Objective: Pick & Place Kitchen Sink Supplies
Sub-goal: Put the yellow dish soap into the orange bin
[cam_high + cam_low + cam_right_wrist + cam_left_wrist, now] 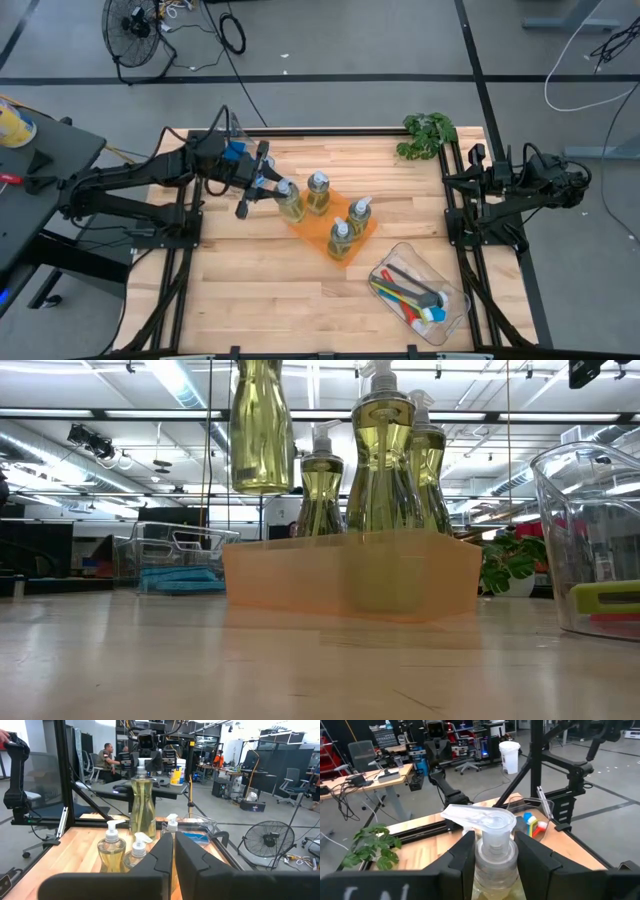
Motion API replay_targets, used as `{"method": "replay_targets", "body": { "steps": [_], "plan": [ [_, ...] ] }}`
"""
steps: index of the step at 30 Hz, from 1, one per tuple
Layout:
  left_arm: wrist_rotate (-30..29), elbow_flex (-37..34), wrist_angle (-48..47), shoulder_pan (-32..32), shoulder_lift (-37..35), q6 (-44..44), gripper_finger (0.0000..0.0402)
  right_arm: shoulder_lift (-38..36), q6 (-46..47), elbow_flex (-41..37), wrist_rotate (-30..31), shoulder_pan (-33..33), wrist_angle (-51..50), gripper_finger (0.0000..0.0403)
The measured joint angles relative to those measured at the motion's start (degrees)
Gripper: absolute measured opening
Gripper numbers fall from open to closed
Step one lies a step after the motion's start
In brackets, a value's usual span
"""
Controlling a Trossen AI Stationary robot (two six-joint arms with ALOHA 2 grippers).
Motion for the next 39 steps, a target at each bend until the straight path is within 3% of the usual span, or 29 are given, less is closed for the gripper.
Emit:
{"method": "replay_targets", "body": {
  "steps": [14, 27, 39],
  "plan": [
    [5.4, 0.0, 0.4, 3.6, 2.2, 0.6, 0.0121, 0.0, 0.0, 0.0, 0.0, 0.0, 0.0, 0.0021],
    [6.7, 0.0, 2.2, 3.6, 7.4, 2.1, 0.0121, 0.0, 0.0, 0.0, 0.0, 0.0, 0.0, 0.0021],
    [6.8, 0.0, 2.9, 3.6, 7.6, 3.1, 0.0121, 0.0, 0.0, 0.0, 0.0, 0.0, 0.0, 0.0021]
  ]
}}
